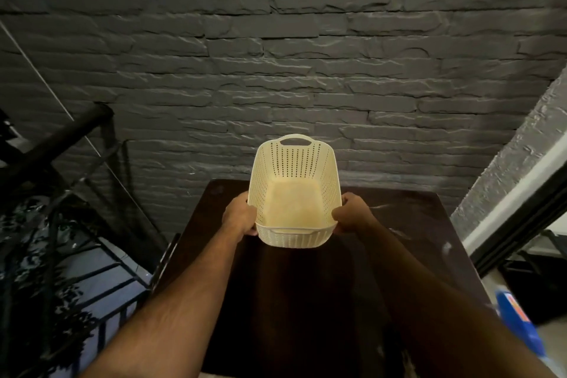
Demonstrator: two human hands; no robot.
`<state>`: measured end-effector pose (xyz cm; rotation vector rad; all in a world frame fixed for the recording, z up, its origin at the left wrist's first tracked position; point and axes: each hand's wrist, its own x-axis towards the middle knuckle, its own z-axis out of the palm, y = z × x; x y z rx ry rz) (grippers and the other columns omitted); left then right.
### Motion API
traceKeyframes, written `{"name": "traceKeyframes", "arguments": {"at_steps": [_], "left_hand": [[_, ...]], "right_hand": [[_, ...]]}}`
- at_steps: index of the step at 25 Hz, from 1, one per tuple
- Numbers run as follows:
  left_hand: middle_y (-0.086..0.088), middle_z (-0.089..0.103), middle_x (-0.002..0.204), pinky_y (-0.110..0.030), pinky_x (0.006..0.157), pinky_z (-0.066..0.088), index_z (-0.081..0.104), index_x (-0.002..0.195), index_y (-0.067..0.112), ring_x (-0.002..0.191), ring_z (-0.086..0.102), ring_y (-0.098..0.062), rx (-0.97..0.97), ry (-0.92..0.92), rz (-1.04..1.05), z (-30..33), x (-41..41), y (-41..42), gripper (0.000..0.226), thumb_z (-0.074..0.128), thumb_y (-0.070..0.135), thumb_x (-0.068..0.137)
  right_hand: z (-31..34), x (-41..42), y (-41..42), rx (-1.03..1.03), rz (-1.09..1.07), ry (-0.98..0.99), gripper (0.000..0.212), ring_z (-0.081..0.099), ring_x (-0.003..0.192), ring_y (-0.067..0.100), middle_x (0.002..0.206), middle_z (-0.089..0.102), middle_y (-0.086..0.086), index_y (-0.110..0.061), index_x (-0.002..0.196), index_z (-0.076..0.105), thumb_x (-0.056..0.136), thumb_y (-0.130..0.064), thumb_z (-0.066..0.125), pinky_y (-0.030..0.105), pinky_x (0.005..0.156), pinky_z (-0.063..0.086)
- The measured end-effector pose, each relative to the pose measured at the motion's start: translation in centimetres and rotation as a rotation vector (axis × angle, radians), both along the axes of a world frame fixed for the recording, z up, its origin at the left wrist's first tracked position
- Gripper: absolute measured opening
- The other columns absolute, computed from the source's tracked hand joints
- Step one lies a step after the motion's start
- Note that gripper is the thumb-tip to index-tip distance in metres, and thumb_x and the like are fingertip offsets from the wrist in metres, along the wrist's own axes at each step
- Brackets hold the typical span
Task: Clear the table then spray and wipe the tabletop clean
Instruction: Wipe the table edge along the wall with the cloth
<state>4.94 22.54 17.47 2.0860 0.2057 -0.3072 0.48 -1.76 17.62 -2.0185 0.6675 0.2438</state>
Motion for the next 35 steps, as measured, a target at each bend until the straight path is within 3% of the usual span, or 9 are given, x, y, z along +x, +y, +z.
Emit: {"name": "traceKeyframes", "arguments": {"at_steps": [10, 13, 18, 22, 26, 29, 33, 35], "left_hand": [[-0.001, 0.067, 0.102, -0.038, 0.059, 0.061, 0.058, 0.123, 0.03, 0.082, 0.067, -0.021, 0.02, 0.04, 0.098, -2.5, 3.0, 4.6, 0.04, 0.05, 0.013, 0.088], [-0.002, 0.067, 0.1, -0.039, 0.058, 0.061, 0.059, 0.123, 0.028, 0.08, 0.068, -0.022, 0.016, 0.069, 0.121, -3.7, 3.3, 5.6, 0.04, 0.048, 0.011, 0.089], [-0.003, 0.068, 0.1, -0.039, 0.059, 0.061, 0.058, 0.123, 0.027, 0.078, 0.068, -0.022, -0.001, 0.099, 0.138, -5.4, 5.6, 8.3, 0.039, 0.049, 0.011, 0.089], [-0.005, 0.067, 0.109, -0.035, 0.056, 0.06, 0.057, 0.126, 0.027, 0.084, 0.067, -0.023, -0.031, 0.129, 0.124, -6.8, 8.6, 11.4, 0.045, 0.044, 0.006, 0.088], [-0.01, 0.064, 0.115, -0.037, 0.058, 0.059, 0.057, 0.125, 0.024, 0.092, 0.065, -0.028, -0.056, 0.185, 0.11, -8.5, 13.1, 15.8, 0.046, 0.042, 0.001, 0.088], [-0.01, 0.064, 0.115, -0.034, 0.057, 0.056, 0.059, 0.114, 0.03, 0.09, 0.063, -0.026, -0.088, 0.221, 0.113, -10.0, 15.8, 18.5, 0.038, 0.045, 0.005, 0.09], [-0.012, 0.059, 0.126, -0.042, 0.065, 0.059, 0.052, 0.131, 0.023, 0.104, 0.06, -0.033, -0.053, 0.25, 0.046, -12.1, 18.2, 20.5, 0.043, 0.043, 0.005, 0.094], [-0.013, 0.056, 0.129, -0.041, 0.064, 0.058, 0.049, 0.135, 0.022, 0.109, 0.058, -0.035, -0.037, 0.248, 0.022, -12.7, 18.8, 20.9, 0.045, 0.043, 0.004, 0.094]], "right_hand": [[-3.2, 3.9, 4.6, 0.004, 0.033, 0.023, 0.033, 0.066, 0.073, 0.022, 0.107, 0.06, 0.008, -0.012, 0.112, 0.053, 0.084, 0.0, 0.064, 0.036, 0.057, 0.062], [-3.7, 4.4, 5.6, 0.035, 0.051, 0.051, 0.039, 0.066, 0.072, 0.022, 0.102, 0.056, 0.005, -0.011, 0.12, 0.051, 0.084, 0.0, 0.063, 0.033, 0.054, 0.06], [-4.8, 6.6, 8.2, 0.051, 0.074, 0.085, 0.044, 0.065, 0.073, 0.022, 0.115, 0.058, 0.011, -0.012, 0.125, 0.049, 0.085, -0.002, 0.064, 0.026, 0.045, 0.055], [-6.4, 9.2, 11.4, 0.058, 0.047, 0.085, 0.043, 0.065, 0.072, 0.02, 0.105, 0.056, 0.007, -0.012, 0.122, 0.05, 0.083, -0.002, 0.064, 0.025, 0.043, 0.053], [-8.6, 12.2, 16.0, 0.079, 0.005, 0.104, 0.04, 0.065, 0.073, 0.021, 0.102, 0.058, 0.004, -0.012, 0.118, 0.051, 0.081, -0.002, 0.062, 0.033, 0.051, 0.06], [-10.1, 14.0, 19.0, 0.04, -0.017, 0.089, 0.04, 0.062, 0.066, 0.013, 0.093, 0.058, -0.001, -0.013, 0.118, 0.053, 0.08, -0.003, 0.061, 0.023, 0.043, 0.054], [-11.7, 15.2, 21.4, 0.082, -0.111, 0.085, 0.035, 0.07, 0.073, 0.023, 0.095, 0.065, 0.004, -0.016, 0.107, 0.054, 0.076, 0.0, 0.057, 0.042, 0.06, 0.062], [-12.1, 15.6, 22.0, 0.087, -0.145, 0.093, 0.034, 0.071, 0.07, 0.023, 0.091, 0.065, 0.002, -0.018, 0.104, 0.055, 0.075, -0.001, 0.056, 0.043, 0.059, 0.062]]}}
